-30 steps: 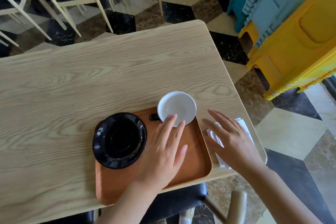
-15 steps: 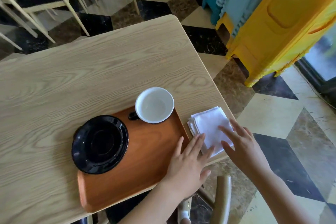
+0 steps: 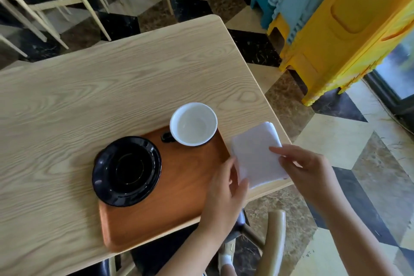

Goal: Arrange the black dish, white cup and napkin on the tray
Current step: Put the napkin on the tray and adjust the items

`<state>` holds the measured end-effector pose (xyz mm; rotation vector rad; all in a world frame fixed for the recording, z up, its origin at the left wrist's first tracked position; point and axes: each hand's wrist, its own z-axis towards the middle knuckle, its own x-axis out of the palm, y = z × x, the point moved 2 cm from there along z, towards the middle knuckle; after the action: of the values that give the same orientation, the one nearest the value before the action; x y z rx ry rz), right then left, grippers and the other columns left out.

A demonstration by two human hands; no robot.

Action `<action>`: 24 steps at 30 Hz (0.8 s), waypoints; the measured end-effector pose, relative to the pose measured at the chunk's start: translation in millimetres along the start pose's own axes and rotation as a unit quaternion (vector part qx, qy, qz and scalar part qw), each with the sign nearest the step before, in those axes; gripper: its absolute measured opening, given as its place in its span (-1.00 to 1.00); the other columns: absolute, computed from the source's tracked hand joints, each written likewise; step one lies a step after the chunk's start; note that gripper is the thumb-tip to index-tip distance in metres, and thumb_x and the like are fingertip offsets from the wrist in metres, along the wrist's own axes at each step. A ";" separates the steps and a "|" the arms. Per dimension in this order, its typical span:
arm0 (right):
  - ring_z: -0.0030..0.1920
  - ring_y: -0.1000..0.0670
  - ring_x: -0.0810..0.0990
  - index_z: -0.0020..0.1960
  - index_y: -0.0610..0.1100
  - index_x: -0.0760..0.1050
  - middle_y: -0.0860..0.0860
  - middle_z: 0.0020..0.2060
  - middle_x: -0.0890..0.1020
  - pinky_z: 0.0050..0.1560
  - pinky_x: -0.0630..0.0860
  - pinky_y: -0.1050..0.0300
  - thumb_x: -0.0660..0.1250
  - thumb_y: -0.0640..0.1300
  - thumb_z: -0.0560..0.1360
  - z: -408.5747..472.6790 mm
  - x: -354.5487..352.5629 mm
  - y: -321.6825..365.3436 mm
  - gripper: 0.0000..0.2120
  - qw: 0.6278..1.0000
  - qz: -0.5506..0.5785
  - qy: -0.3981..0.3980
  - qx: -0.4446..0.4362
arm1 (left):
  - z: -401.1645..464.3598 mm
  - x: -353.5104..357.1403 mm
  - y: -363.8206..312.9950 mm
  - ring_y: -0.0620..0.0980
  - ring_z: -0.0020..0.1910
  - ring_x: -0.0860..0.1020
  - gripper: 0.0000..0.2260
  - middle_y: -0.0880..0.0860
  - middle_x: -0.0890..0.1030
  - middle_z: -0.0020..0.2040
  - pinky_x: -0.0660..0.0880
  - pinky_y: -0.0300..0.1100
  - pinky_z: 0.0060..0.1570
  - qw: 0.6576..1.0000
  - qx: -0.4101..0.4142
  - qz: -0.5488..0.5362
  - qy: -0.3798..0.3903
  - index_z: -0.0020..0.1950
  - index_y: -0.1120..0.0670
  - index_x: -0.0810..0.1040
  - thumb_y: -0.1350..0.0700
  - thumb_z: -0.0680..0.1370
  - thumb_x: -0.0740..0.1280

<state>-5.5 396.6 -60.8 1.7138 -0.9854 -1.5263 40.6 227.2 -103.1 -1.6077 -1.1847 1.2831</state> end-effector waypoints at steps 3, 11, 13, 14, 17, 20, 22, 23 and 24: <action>-0.21 0.36 0.57 -0.19 0.22 0.63 0.30 -0.21 0.68 -0.25 0.43 0.55 0.33 -0.41 0.43 -8.5 3.0 12.4 -0.52 0.994 0.100 0.024 0.022 | -2.5 -10.2 4.5 -0.15 0.21 0.51 -0.56 -0.07 0.53 0.21 0.51 -0.34 -0.01 0.962 -0.142 -0.234 0.013 0.31 -0.07 0.31 0.19 0.50 0.36; -0.37 0.29 0.55 -0.04 -0.02 0.65 0.08 -0.22 0.67 -0.34 0.41 0.54 0.33 -0.37 0.43 -22.3 43.6 6.1 -0.71 0.986 0.118 0.076 0.092 | -27.0 -59.1 17.2 -0.16 -0.06 0.63 -0.47 -0.09 0.70 -0.09 0.49 -0.44 -0.20 0.974 -0.133 -0.177 -0.043 0.22 -0.24 0.32 0.17 0.41 0.46; -0.28 0.35 0.54 -0.01 0.04 0.62 0.21 -0.15 0.62 -0.29 0.40 0.58 0.37 -0.33 0.41 -22.3 56.0 4.2 -0.70 0.992 0.036 0.102 0.066 | -32.9 -66.4 20.3 -0.19 -0.02 0.60 -0.51 -0.08 0.65 -0.04 0.52 -0.37 -0.13 0.990 -0.091 -0.102 -0.045 0.17 -0.24 0.33 0.18 0.43 0.45; -0.23 0.36 0.54 0.02 0.06 0.60 0.28 -0.11 0.57 -0.27 0.39 0.60 0.38 -0.32 0.40 -22.1 62.3 4.9 -0.67 0.992 -0.005 0.119 0.050 | -34.7 -69.2 22.4 -0.21 0.01 0.58 -0.52 -0.12 0.61 0.01 0.54 -0.33 -0.10 0.995 -0.072 -0.055 -0.043 0.16 -0.23 0.33 0.18 0.43 0.45; -0.23 0.28 0.52 0.15 0.04 0.55 0.25 -0.02 0.50 -0.23 0.37 0.61 0.38 -0.28 0.41 -20.6 79.8 5.4 -0.63 0.981 -0.105 0.162 0.001 | -38.7 -73.2 30.5 -0.21 0.04 0.52 -0.54 -0.34 0.41 0.10 0.54 -0.37 -0.06 0.993 -0.015 0.112 -0.039 0.16 -0.24 0.32 0.14 0.43 0.44; -0.19 0.13 0.49 0.22 -0.02 0.51 0.07 0.12 0.53 -0.14 0.35 0.48 0.37 -0.28 0.43 -20.1 89.4 2.4 -0.61 0.970 -0.160 0.176 -0.038 | -41.2 -71.5 38.8 -0.22 0.00 0.45 -0.57 -0.34 0.33 0.08 0.44 -0.52 -0.06 0.980 0.013 0.193 -0.052 0.26 -0.06 0.38 0.11 0.44 0.43; -0.05 0.00 0.54 0.25 -0.05 0.49 -0.02 0.19 0.52 -0.05 0.40 0.29 0.36 -0.28 0.44 -22.8 92.2 0.2 -0.61 0.964 -0.192 0.176 -0.051 | -42.4 -69.0 43.6 -0.24 -0.01 0.43 -0.56 -0.23 0.36 0.10 0.40 -0.54 -0.05 0.974 0.022 0.220 -0.056 0.28 -0.02 0.39 0.11 0.44 0.43; -0.01 -0.06 0.56 0.25 -0.06 0.49 -0.04 0.20 0.52 -0.05 0.41 0.23 0.36 -0.27 0.44 -24.6 93.2 -0.4 -0.61 0.961 -0.209 0.173 -0.056 | -42.8 -67.8 45.6 -0.24 -0.01 0.42 -0.56 -0.19 0.37 0.10 0.39 -0.55 -0.06 0.971 0.024 0.229 -0.058 0.28 -0.02 0.39 0.11 0.45 0.43; -0.01 -0.11 0.57 0.24 -0.07 0.50 -0.07 0.19 0.53 -0.08 0.42 0.20 0.37 -0.28 0.43 -26.7 94.1 0.2 -0.61 0.958 -0.223 0.169 -0.062 | -43.0 -66.7 47.3 -0.24 -0.02 0.42 -0.56 -0.17 0.38 0.10 0.39 -0.55 -0.08 0.970 0.022 0.234 -0.059 0.28 -0.02 0.39 0.10 0.44 0.43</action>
<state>25.4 315.5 -106.0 2.1089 -0.3335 -1.4459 87.7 149.4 -119.1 -1.8677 -0.8589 1.7064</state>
